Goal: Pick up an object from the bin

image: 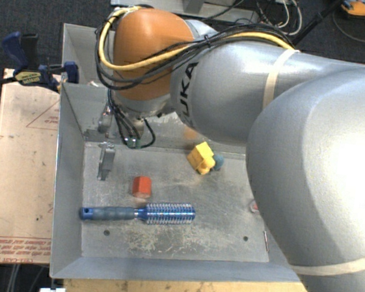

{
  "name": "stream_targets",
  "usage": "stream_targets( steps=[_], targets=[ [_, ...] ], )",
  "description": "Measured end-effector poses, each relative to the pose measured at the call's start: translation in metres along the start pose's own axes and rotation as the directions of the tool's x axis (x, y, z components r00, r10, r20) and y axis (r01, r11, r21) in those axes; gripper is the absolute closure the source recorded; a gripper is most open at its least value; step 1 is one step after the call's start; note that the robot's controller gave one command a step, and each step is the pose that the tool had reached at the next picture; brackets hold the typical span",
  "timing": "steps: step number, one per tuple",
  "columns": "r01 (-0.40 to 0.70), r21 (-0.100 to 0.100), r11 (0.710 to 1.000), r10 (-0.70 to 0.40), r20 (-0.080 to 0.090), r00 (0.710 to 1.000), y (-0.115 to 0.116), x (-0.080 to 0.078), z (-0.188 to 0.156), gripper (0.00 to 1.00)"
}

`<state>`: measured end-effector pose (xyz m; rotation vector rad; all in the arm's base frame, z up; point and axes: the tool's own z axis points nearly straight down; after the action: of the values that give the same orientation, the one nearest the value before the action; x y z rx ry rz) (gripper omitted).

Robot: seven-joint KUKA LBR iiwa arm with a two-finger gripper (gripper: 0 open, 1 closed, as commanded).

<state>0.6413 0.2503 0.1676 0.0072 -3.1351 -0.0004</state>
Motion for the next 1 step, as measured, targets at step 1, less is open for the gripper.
stream_targets(
  steps=[1],
  targets=[
    [-0.023, 0.005, 1.0, 0.023, -0.001, 1.0, -0.09, 0.0373, 0.0726, 0.0]
  ],
)
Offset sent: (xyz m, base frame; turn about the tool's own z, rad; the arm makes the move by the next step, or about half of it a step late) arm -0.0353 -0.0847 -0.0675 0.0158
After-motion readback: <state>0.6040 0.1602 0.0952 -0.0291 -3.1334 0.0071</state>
